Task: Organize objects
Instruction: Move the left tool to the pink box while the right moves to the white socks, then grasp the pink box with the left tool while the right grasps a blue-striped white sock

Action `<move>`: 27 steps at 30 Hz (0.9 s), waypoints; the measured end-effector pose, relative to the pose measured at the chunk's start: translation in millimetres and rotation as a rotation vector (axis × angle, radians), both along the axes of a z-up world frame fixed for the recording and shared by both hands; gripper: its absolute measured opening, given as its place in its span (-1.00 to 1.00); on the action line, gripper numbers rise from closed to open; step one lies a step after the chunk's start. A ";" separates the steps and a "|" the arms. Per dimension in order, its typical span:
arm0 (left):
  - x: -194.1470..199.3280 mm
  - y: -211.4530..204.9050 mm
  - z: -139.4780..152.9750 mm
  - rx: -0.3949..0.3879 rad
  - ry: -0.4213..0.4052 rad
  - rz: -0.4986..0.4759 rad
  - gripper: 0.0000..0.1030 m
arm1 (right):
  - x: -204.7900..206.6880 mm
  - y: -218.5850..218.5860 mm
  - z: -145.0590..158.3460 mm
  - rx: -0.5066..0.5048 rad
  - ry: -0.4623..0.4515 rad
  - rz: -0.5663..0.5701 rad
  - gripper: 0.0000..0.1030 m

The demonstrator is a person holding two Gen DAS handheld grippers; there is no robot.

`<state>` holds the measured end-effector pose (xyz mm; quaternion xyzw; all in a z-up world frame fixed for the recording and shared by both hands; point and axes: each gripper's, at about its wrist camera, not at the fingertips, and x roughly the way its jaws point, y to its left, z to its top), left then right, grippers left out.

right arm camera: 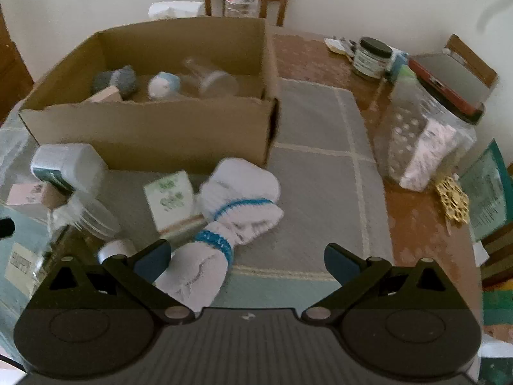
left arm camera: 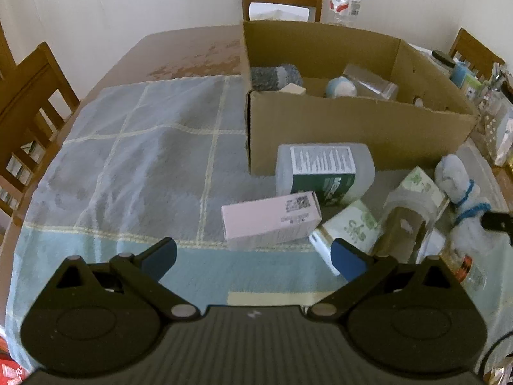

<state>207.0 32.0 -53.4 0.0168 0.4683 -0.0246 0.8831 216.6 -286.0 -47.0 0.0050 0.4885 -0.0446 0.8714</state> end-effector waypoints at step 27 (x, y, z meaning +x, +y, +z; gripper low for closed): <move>37.4 3.7 -30.4 0.001 0.029 -0.008 0.98 | -28.2 -3.4 -1.8 0.062 -0.009 -0.058 1.00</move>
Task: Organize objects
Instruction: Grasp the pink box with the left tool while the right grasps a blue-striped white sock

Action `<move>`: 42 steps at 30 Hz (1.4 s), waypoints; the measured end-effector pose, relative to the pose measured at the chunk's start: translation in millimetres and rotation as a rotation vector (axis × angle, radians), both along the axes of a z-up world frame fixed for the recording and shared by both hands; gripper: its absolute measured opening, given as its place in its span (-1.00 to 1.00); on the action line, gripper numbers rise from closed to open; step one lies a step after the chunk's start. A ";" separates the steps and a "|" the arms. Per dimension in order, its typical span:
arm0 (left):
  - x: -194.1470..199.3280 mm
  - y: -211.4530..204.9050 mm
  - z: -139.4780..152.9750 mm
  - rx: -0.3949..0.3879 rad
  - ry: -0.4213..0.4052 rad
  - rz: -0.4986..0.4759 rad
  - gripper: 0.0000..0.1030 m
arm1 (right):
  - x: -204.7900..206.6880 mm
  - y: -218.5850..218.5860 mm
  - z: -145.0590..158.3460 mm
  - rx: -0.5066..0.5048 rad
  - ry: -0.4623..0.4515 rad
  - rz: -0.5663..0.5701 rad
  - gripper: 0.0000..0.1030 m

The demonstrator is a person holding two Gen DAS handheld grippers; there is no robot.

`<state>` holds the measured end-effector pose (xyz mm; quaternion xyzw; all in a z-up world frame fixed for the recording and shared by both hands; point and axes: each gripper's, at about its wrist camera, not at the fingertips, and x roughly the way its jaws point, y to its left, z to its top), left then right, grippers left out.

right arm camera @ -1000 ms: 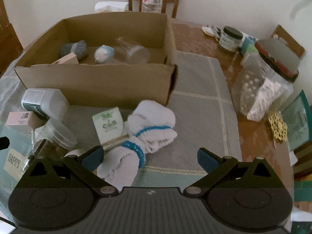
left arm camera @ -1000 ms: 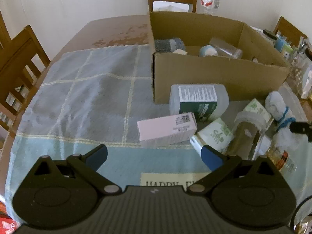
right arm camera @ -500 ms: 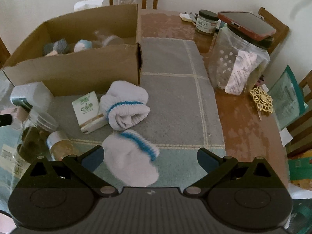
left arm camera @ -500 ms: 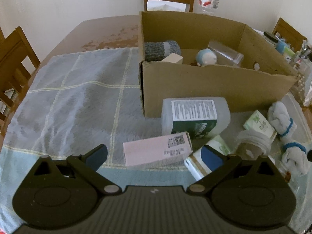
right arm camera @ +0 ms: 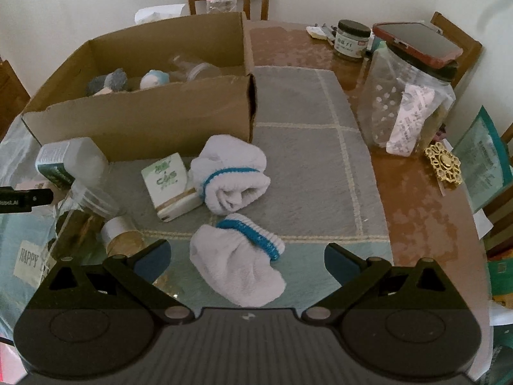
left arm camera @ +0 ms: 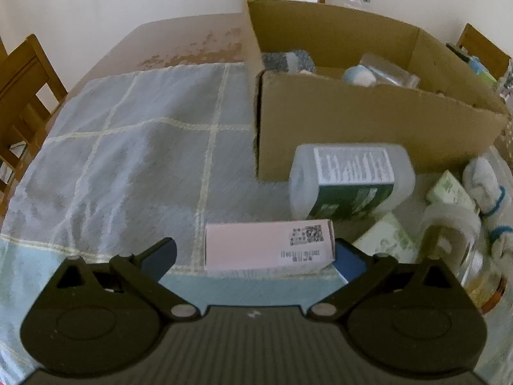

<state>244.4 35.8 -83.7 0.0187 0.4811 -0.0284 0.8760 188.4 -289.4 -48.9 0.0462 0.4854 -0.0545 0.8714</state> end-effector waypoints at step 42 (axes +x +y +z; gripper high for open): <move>-1.2 15.2 -19.0 0.027 0.016 -0.095 0.98 | 14.7 -13.2 -54.5 -0.030 0.061 0.239 1.00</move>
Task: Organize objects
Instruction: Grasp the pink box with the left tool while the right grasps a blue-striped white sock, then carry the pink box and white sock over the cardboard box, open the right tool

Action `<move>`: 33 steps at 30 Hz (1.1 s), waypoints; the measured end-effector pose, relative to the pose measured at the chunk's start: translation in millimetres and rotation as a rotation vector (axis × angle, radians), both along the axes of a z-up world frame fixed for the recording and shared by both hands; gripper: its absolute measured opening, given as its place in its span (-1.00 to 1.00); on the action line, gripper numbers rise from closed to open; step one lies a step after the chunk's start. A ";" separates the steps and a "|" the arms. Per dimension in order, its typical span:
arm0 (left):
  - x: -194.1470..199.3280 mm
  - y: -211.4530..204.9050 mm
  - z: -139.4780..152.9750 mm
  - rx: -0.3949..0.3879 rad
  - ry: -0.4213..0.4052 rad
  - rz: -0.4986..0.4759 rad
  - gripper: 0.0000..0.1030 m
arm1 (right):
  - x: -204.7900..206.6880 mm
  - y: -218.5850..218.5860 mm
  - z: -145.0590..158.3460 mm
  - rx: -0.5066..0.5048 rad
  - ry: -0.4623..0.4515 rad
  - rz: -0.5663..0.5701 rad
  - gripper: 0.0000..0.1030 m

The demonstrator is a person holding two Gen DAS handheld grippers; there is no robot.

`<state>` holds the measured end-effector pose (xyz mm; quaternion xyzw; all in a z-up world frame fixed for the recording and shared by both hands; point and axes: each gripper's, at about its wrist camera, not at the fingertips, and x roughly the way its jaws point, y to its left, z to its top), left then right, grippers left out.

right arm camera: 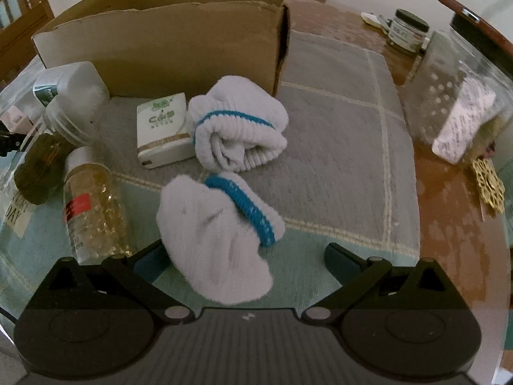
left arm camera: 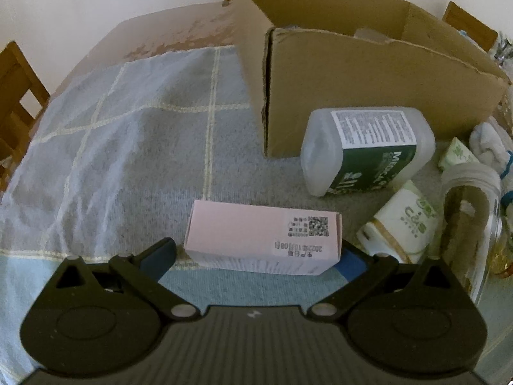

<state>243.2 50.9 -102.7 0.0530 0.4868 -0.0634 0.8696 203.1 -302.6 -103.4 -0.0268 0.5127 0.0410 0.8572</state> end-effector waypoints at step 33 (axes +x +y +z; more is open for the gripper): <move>5.9 -6.4 31.5 0.085 -0.005 -0.118 0.58 | 11.8 0.1 24.1 0.059 0.011 0.172 0.42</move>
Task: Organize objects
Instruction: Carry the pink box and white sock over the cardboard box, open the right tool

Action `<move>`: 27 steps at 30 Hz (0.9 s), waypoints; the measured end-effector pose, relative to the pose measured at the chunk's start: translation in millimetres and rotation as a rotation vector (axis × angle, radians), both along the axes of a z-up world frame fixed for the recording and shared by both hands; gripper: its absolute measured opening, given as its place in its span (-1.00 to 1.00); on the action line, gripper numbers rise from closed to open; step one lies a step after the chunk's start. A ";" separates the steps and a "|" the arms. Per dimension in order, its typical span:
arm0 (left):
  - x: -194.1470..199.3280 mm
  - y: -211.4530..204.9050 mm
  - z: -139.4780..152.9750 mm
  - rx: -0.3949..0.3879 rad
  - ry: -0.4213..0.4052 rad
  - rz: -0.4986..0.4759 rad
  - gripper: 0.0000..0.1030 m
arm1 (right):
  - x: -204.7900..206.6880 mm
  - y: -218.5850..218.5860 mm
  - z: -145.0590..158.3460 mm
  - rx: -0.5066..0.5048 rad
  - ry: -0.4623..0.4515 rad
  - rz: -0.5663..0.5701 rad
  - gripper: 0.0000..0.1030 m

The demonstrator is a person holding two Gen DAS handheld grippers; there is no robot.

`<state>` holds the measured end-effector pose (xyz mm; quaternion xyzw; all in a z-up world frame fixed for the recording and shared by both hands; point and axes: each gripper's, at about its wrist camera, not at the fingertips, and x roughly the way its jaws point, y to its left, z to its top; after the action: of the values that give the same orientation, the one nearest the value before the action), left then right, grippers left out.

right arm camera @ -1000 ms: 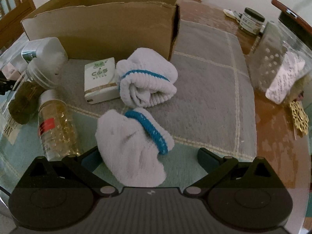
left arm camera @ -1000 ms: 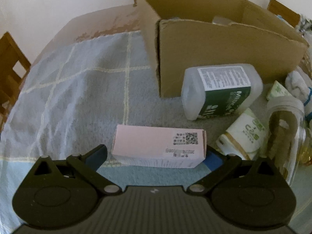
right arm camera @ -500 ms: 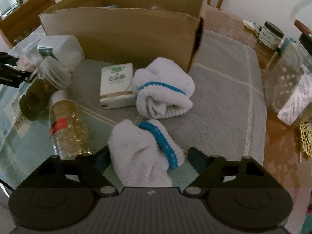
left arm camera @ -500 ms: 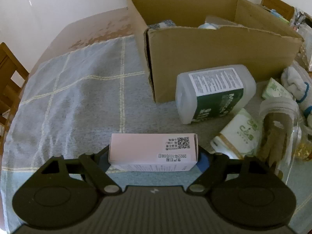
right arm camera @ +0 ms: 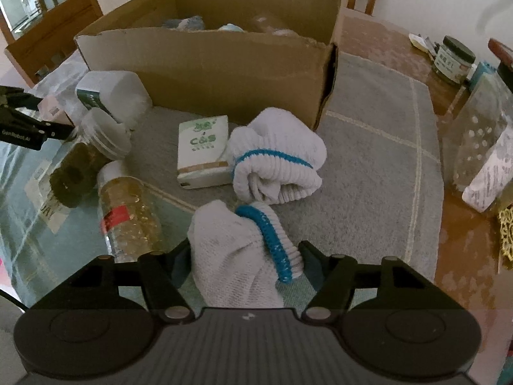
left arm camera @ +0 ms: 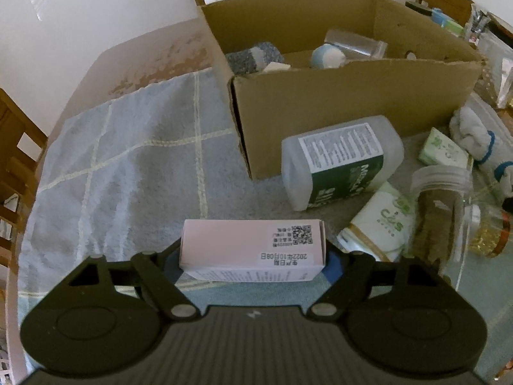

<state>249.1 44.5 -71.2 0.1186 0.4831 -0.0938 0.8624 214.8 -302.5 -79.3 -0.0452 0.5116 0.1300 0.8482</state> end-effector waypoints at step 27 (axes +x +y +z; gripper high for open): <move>28.7 -49.6 119.0 -0.043 -0.053 -0.239 0.58 | 47.6 36.2 129.7 0.041 -0.147 0.233 0.42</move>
<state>277.8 -5.0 47.8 0.1591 0.4406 -0.2031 0.8599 262.4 -266.3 50.4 -0.0965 0.4365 0.2345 0.8633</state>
